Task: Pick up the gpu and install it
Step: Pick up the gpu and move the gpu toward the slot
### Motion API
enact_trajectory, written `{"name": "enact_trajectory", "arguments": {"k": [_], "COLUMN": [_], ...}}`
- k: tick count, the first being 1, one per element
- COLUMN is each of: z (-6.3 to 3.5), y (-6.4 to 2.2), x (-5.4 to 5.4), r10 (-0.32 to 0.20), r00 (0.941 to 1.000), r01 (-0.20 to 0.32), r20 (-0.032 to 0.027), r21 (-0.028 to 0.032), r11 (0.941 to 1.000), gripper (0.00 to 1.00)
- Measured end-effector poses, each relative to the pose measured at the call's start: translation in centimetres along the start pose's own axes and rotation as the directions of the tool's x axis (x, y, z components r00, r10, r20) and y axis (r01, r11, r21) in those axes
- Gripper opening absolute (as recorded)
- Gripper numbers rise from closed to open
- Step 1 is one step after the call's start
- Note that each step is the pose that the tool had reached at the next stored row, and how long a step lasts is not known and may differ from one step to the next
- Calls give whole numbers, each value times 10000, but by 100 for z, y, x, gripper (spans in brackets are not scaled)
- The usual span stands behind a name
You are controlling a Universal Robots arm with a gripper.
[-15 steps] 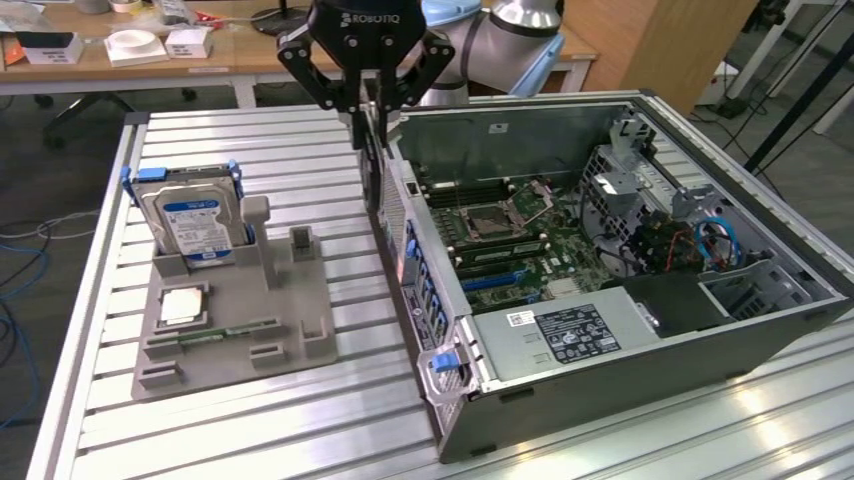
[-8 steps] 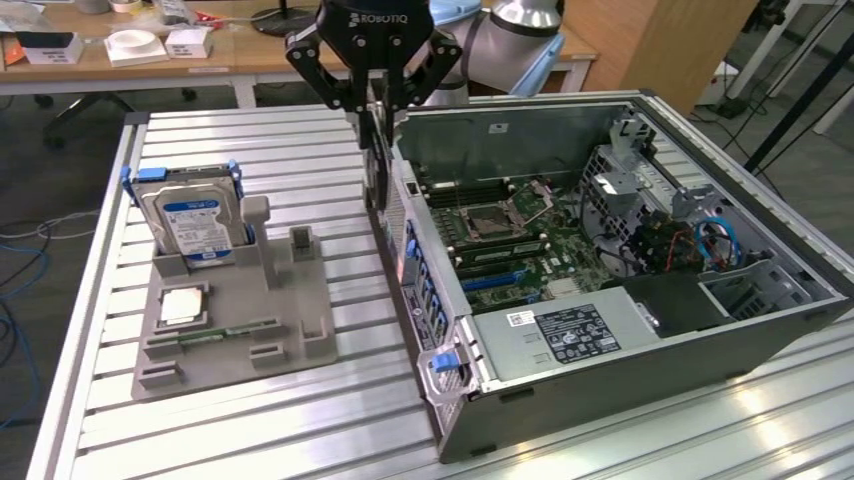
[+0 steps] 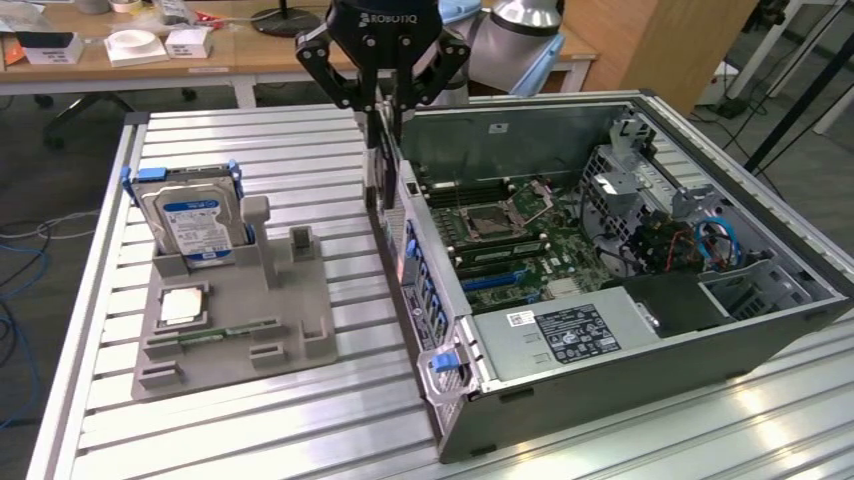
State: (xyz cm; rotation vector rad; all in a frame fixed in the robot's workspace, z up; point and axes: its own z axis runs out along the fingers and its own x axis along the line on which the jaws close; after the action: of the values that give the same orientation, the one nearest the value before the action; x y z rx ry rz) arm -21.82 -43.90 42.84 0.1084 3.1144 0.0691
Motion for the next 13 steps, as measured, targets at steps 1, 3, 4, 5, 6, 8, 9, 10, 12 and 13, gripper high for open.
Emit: {"name": "enact_trajectory", "arguments": {"k": [1,3,4,5,6,8,9,10,12,13], "z": [0,1,1,1,1,2,2,2,3,3], "y": [1,2,3,3,4,5,5,6,7,8], "x": [-8,-25,-34,-42,-51,-67,-76,-84,-100,-107], "r10": [0,1,1,0,0,0,0,1,1,1], "r00": [10000,10000,10000,10000,10000,10000,10000,10000,10000,10000], "r01": [0,-1,-1,0,0,0,0,-1,-1,-1], "r20": [0,1,0,0,0,0,0,1,0,0], "r21": [0,0,1,0,1,1,1,0,1,1], "r11": [10000,10000,10000,10000,10000,10000,10000,10000,10000,10000], "gripper": [26,26,26,26,26,26,26,26,26,26]}}
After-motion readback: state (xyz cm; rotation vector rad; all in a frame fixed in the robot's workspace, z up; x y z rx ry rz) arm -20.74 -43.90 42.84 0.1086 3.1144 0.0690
